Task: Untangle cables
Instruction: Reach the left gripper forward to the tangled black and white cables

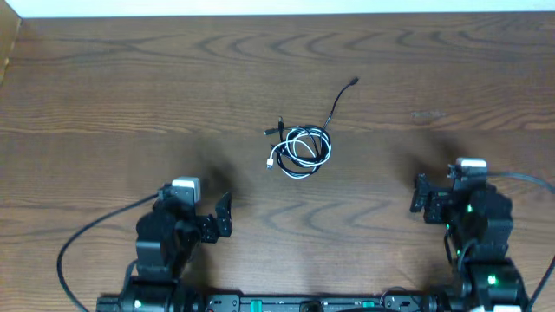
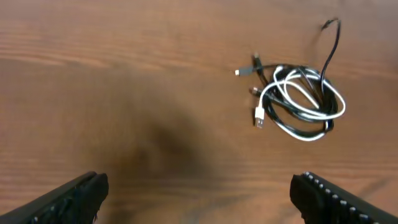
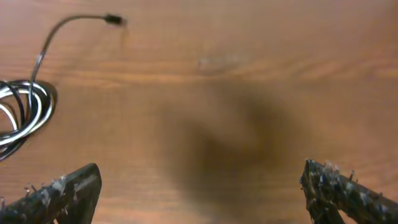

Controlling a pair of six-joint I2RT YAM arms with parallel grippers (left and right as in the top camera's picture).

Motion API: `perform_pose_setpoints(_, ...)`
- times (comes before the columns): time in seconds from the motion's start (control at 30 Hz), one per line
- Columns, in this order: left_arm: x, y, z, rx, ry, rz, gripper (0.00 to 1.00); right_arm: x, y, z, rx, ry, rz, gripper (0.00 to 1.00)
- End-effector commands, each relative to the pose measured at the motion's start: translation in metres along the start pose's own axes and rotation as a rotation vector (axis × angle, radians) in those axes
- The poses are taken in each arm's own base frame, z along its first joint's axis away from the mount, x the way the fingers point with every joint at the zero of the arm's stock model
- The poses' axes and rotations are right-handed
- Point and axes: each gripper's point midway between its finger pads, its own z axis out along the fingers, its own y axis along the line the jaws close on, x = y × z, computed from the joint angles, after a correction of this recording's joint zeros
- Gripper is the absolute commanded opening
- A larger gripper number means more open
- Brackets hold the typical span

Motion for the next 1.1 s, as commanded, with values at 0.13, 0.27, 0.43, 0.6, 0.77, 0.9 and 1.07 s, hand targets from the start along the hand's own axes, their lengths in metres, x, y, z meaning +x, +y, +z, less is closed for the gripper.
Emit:
perform_pose_setpoints(0.13,-0.025,-0.012,0.005,0.019,0.222,-0.041,0.98,-0.014,0.000,0.005,0.012,0.194,0.051,0.99)
perform_pose_setpoints(0.27,-0.042,-0.029,0.007,0.090,0.345,-0.077,0.98,-0.018,0.006,0.002,-0.013,0.273,0.055,0.99)
perform_pose_setpoints(0.43,-0.037,-0.038,-0.015,0.093,0.561,-0.135,0.98,-0.025,0.022,-0.002,-0.105,0.276,0.067,0.99)
perform_pose_setpoints(0.6,-0.045,-0.038,-0.008,0.096,0.524,-0.126,0.98,-0.027,0.036,-0.004,-0.188,0.274,0.078,0.99)
perform_pose_setpoints(0.77,-0.097,-0.042,0.016,0.132,0.300,-0.084,0.98,-0.028,0.047,-0.006,-0.250,0.271,0.084,0.99)
perform_pose_setpoints(0.9,-0.127,-0.053,0.036,0.165,0.194,-0.101,0.98,-0.029,0.048,-0.006,-0.259,0.271,0.085,0.99)
perform_pose_setpoints(1.07,-0.142,-0.069,0.064,0.146,0.241,-0.048,0.97,-0.028,0.048,-0.006,-0.258,0.272,0.085,0.99)
